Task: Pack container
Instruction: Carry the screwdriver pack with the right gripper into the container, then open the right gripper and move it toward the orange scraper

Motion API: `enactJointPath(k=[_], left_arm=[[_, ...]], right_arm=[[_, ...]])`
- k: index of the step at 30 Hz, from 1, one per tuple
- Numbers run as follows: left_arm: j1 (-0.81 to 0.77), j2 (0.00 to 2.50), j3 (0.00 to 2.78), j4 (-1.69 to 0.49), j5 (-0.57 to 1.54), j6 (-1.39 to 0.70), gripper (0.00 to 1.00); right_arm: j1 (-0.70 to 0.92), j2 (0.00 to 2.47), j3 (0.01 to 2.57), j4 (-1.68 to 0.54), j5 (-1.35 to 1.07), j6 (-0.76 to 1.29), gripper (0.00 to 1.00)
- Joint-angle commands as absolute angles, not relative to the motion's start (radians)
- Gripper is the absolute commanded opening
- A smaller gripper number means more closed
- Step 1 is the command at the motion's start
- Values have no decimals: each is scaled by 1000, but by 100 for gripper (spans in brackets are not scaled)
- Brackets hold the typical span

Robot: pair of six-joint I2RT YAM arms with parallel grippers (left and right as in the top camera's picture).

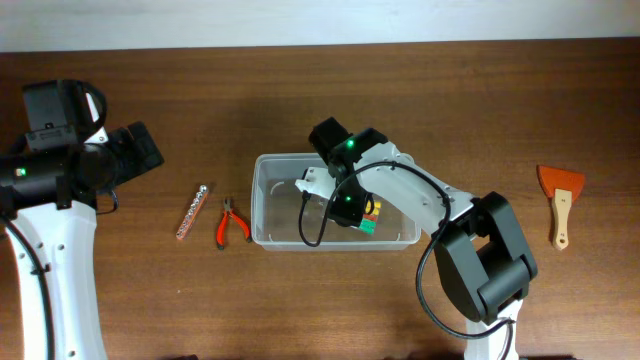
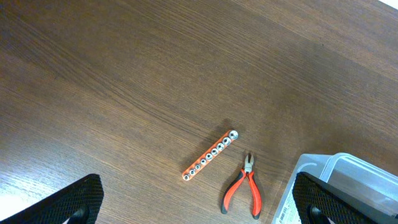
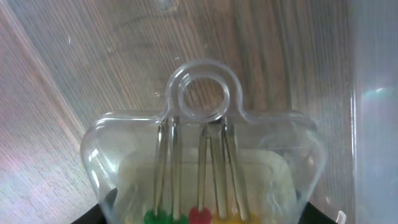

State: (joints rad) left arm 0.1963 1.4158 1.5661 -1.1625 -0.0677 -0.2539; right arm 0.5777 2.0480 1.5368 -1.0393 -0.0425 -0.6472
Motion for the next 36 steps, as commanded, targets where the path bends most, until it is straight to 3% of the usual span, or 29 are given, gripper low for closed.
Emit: enactJointPath(k=[1,2,3,4,11,18,23,28,36], left_arm=[[199,1419,1557,-1161,-75,-260,99],[199,1419,1557,-1161,-75,-260,99],[199,1419,1557,-1161,-75,-260,99],[199,1419,1557,-1161,-75,-260,99],[199,1419,1557,-1164,-75,-260,99],[199,1419,1557,-1164,-75,-260,99],[199,1419,1557,-1164,-75,-259,99],[199,1419,1557,-1164,-75,-260,99],[199,1419,1557,-1160,-75,-260,99]], right_arm=[[581,2042,1537,-1052,-48,-632,41],[581,2040,1540,-1059,-47,-632,53],[581,2038,1545,-1063,-46,-631,80],[581,2037,1550,-1064,-43,-627,99],[581,2027,1702,-1139,-19,-566,99],[524,1965,2016,-1299,176,-397,99],[316,1882,2201,-1444,274,-155,99],[-12,1814,2235,-1572,261,66,99],[-411,1843,2146,-1595,187,40,99]])
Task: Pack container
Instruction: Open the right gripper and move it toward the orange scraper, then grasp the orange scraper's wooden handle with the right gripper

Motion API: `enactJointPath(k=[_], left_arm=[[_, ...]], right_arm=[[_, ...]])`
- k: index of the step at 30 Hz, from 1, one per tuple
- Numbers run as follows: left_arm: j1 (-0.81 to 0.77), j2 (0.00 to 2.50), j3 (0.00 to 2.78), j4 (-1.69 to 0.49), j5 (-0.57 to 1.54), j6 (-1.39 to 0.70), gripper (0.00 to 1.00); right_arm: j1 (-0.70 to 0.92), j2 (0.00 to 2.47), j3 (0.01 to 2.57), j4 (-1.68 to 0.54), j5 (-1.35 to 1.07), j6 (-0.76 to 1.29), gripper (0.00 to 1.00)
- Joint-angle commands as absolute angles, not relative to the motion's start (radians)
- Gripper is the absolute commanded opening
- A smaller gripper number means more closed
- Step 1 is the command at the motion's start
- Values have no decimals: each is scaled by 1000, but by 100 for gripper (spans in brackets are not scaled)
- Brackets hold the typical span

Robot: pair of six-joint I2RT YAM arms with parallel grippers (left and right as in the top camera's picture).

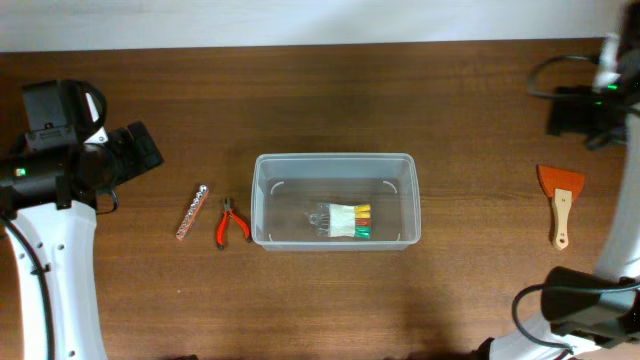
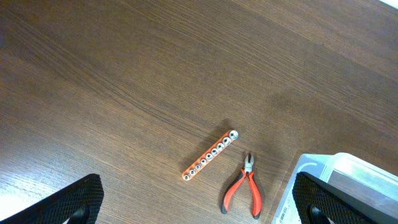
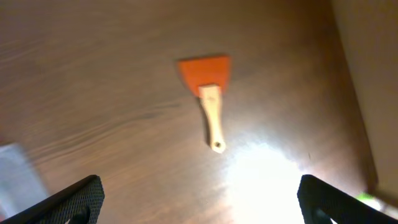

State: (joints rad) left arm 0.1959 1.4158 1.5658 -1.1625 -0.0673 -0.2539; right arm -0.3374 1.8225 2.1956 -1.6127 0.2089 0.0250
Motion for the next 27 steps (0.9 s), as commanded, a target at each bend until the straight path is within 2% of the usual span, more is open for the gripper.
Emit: enactJointPath(k=[1,8,15,20,27], left_arm=[[199,1419,1557,-1159,-75,-260,99],[199,1419,1557,-1161,-75,-259,99],[199,1419,1557,-1160,-75,-260,99],[199,1419,1557,-1160,-75,-260,99],[199,1419,1557,-1160,-75,-260,99]], right_arm=[[-434,1843,2120,-1577,188,14,99],[-553,1843,1802,-1332,186,-57,99],[-570,1843,1456,-1019,33,-240,99],[-572,1843,1345,-884,33,-255,99],[-608,1862,1311,-837,30,-255,99]])
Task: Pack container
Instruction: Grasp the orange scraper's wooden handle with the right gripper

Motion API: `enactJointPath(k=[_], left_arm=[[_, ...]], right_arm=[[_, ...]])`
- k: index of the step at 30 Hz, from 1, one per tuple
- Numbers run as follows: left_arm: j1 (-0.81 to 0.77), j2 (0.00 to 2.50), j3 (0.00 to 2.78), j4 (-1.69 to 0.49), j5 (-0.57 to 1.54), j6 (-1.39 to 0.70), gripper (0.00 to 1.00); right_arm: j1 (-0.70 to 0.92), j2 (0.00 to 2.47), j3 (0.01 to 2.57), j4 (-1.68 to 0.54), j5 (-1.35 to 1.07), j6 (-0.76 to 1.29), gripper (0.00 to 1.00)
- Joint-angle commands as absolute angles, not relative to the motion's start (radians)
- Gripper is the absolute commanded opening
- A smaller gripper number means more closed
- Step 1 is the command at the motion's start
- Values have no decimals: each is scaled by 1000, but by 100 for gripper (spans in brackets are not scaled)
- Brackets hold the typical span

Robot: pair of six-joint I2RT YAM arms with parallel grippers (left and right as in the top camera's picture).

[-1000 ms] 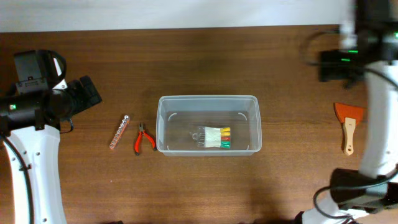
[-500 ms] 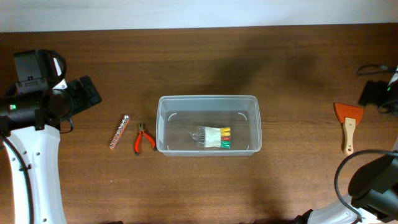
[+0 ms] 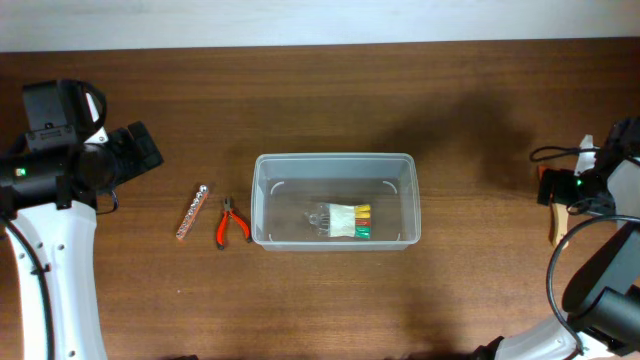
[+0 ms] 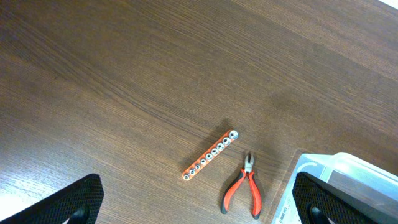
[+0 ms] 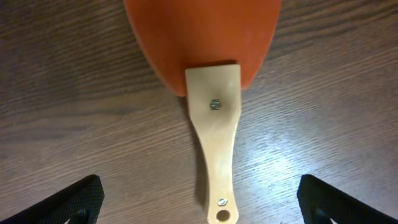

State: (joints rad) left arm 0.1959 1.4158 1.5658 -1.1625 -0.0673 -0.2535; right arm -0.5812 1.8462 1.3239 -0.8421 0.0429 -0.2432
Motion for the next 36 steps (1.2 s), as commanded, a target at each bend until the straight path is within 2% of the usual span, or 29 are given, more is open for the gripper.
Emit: enactJointPath(k=[1,11,23,36], left_arm=[[199,1419,1557,-1160,-75,-260,99],[199,1419,1557,-1161,-75,-260,99],[199,1419,1557,-1160,-75,-260,99],[199,1419,1557,-1160,-76,-260,99]], right_arm=[[-614,1870,1311,-837,27,-254,99],[-656,1911,1289,-829,-35,-254,99],[-656,1919,1173,-721,-41,-254,100],[-656,1921,1163,-709,-42,-254,89]])
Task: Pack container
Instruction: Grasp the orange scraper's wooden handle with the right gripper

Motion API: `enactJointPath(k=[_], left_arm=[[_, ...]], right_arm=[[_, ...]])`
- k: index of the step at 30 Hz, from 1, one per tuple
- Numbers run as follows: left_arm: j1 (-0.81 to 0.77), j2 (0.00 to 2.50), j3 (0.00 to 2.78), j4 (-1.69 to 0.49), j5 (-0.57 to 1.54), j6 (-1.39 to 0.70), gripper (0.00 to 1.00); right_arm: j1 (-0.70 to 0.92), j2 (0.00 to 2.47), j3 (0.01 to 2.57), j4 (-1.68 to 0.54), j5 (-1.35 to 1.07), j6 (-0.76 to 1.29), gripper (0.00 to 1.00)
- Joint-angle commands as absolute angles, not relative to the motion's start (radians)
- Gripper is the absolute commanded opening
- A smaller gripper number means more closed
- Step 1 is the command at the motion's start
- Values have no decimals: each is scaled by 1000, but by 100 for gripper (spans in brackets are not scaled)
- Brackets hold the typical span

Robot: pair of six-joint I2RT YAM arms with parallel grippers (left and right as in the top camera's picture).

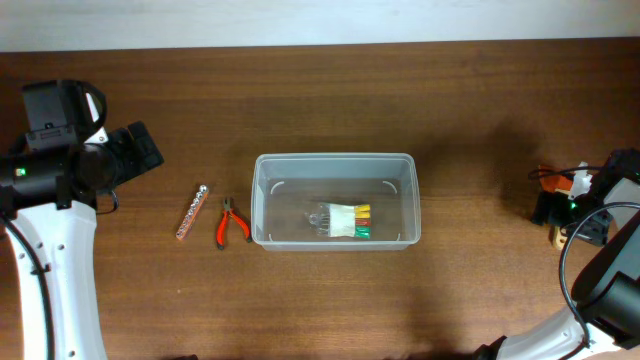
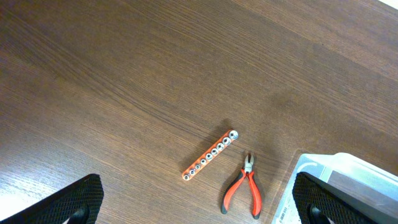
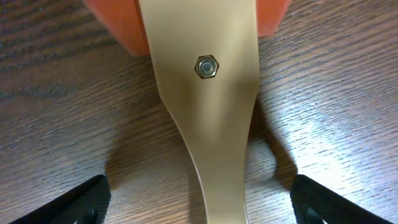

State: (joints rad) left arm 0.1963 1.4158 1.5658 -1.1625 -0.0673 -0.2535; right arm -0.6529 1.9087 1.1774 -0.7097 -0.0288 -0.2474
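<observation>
The clear plastic container (image 1: 335, 158) sits mid-table with a clear packet of coloured-handled tools (image 1: 342, 220) inside. At the far right lies a scraper; its wooden handle (image 3: 208, 112) and orange blade (image 3: 112, 25) fill the right wrist view. My right gripper (image 3: 205, 202) is open, low over the scraper, one finger on each side of the handle. In the overhead view the right gripper (image 1: 572, 205) covers most of the scraper (image 1: 558, 238). My left gripper (image 2: 202, 202) is open, high over the left of the table, holding nothing.
Red-handled pliers (image 1: 233, 222) and an orange strip of sockets (image 1: 192, 211) lie on the wood left of the container; both also show under the left wrist, pliers (image 2: 245, 190) and strip (image 2: 210, 155). The table's back edge runs along the top.
My right gripper has come lower and a little along the scraper toward its handle; the handle now looks larger between the open fingers. The left arm and everything else stayed put.
First my right gripper was down inside the container at the tool packet. Then the packet lay in the container and the right arm was at the far right, high above the scraper. Later it hung close over the scraper, and now its fingers flank the handle.
</observation>
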Motion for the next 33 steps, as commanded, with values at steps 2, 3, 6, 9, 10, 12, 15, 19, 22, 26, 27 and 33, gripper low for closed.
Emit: enactJointPath(k=[2,3,6,9,10,12,15,19,22,26,27,33], left_arm=[[199,1419,1557,-1160,-76,-260,99],[199,1419,1557,-1160,-76,-260,99],[199,1419,1557,-1160,-76,-260,99],[199,1419,1557,-1160,-76,-260,99],[199,1419,1557,-1160,-76,-260,99],[199,1419,1557,-1160,-76,-260,99],[199,1419,1557,-1160,-76,-260,99],[199,1419,1557,-1160,-76,-260,99],[199,1419,1557,-1160,-76,-260,99],[199,1419,1557,-1160,-76,-260,99],[199,1419,1557,-1160,-76,-260,99],[199,1419,1557,-1160,-76,-260,99]], right_arm=[[-656,1921,1156,-708,-42,-254,86],[-656,1921,1150,-706,-42,-254,82],[-656,1921,1133,-697,-42,-254,67],[-656,1921,1121,-690,-42,-253,55],[-656,1921,1120,-690,-43,-253,53],[-656,1921,1120,-688,-43,-253,51],[-656,1921,1120,-688,-43,-253,46],[-656,1921,1120,-688,-43,-253,39],[-656,1921,1120,-688,-43,-253,35],[-656,1921,1120,-687,-43,-253,29],[-656,1921,1120,-686,-43,-253,28],[-656,1921,1120,-683,-43,-253,19]])
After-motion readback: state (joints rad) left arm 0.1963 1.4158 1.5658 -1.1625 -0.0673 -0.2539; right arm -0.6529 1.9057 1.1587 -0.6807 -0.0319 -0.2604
